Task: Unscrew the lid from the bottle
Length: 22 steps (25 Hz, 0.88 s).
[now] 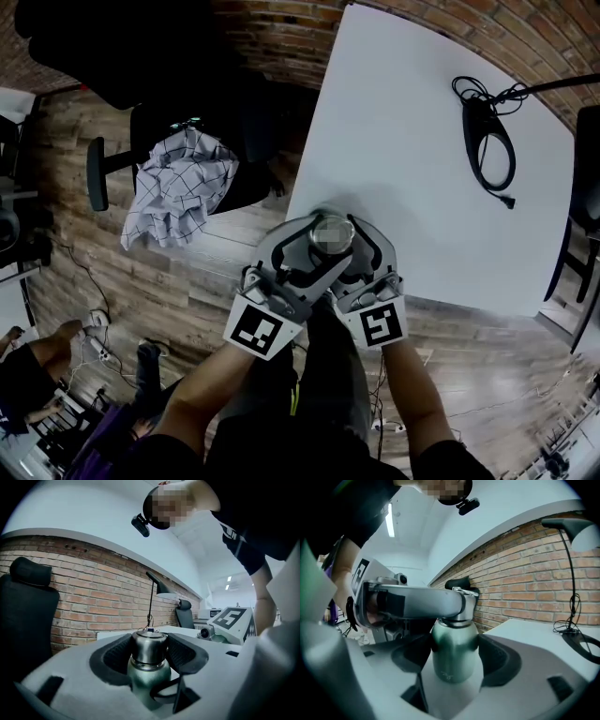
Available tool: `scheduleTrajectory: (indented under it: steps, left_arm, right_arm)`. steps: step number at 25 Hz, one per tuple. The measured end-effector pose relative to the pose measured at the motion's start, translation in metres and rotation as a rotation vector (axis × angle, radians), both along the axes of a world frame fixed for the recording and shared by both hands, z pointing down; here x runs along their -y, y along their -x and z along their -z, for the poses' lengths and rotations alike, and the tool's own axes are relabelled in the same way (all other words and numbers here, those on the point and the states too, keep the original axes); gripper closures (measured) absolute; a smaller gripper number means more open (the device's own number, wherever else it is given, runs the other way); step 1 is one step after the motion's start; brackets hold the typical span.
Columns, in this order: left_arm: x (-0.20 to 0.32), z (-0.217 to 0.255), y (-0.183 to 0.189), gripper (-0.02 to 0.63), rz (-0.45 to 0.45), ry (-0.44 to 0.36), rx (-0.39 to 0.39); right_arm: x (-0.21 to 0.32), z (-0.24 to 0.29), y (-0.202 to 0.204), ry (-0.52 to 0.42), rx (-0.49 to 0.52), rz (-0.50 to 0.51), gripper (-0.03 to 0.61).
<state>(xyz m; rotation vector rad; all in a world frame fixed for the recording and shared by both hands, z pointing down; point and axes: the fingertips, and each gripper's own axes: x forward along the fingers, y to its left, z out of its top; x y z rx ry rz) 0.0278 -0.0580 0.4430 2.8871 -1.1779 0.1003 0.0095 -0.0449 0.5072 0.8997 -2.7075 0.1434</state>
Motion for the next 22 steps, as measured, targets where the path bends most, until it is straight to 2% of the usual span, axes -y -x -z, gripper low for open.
scheduleTrajectory:
  steps: [12, 22]
  left_arm:
    - [0.001, 0.008, -0.003, 0.368, -0.013, 0.000, -0.021]
    - [0.003, 0.019, 0.003, 0.368, -0.007, -0.003, -0.048]
  right_arm:
    - [-0.001, 0.006, -0.001, -0.032, -0.016, 0.016, 0.284]
    - [-0.006, 0.008, -0.012, -0.020, -0.057, 0.003, 0.284]
